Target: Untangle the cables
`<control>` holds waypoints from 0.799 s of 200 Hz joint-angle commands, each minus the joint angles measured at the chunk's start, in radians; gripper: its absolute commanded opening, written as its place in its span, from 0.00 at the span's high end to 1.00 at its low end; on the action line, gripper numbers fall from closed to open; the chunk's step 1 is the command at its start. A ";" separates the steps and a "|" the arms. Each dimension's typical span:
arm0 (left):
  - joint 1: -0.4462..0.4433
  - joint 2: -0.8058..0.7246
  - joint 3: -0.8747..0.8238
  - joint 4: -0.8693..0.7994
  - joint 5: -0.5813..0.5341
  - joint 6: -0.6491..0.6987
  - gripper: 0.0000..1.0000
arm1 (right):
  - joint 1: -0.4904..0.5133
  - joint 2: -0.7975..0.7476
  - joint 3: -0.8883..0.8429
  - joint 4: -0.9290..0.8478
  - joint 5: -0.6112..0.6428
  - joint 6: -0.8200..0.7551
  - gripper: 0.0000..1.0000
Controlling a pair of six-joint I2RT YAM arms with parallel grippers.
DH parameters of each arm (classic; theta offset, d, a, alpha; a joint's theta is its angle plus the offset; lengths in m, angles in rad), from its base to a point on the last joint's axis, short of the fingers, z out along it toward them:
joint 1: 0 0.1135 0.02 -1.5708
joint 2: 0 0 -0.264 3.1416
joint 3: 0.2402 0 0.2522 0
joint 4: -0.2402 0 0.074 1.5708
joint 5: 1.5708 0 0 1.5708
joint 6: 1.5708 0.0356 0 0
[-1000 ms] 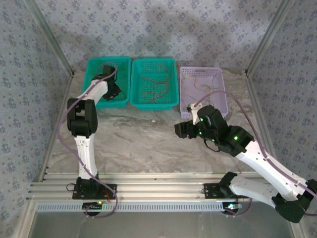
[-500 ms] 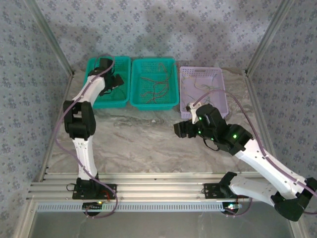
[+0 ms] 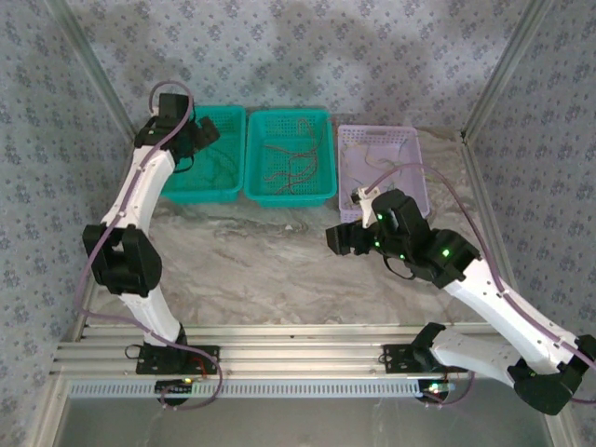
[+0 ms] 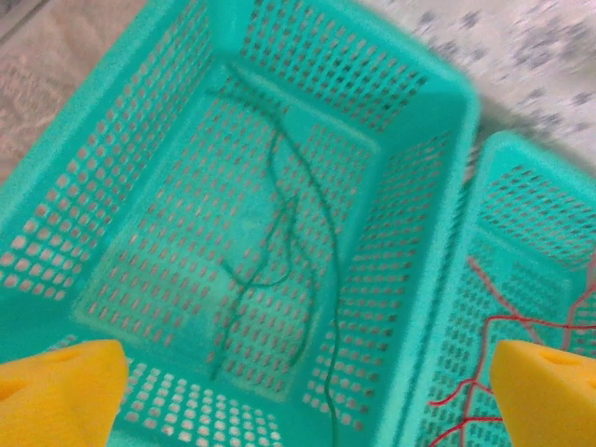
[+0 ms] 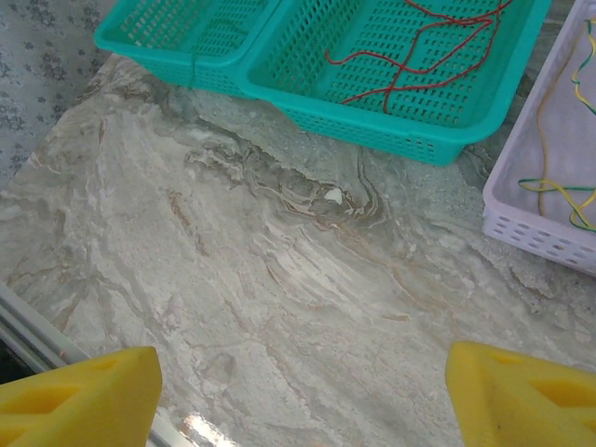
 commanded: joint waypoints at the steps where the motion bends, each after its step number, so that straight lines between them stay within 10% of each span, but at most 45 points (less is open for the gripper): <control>1: 0.027 -0.019 -0.034 -0.040 -0.003 -0.017 0.00 | -0.004 -0.023 0.025 -0.041 -0.004 0.002 0.18; 67: 0.002 -0.064 -0.180 -0.013 0.175 -0.045 0.00 | -0.037 -0.026 -0.018 -0.012 -0.035 0.019 0.17; 160: -0.167 -0.236 -0.731 0.320 -0.010 -0.102 0.06 | -0.050 -0.009 -0.062 0.039 -0.063 0.020 0.17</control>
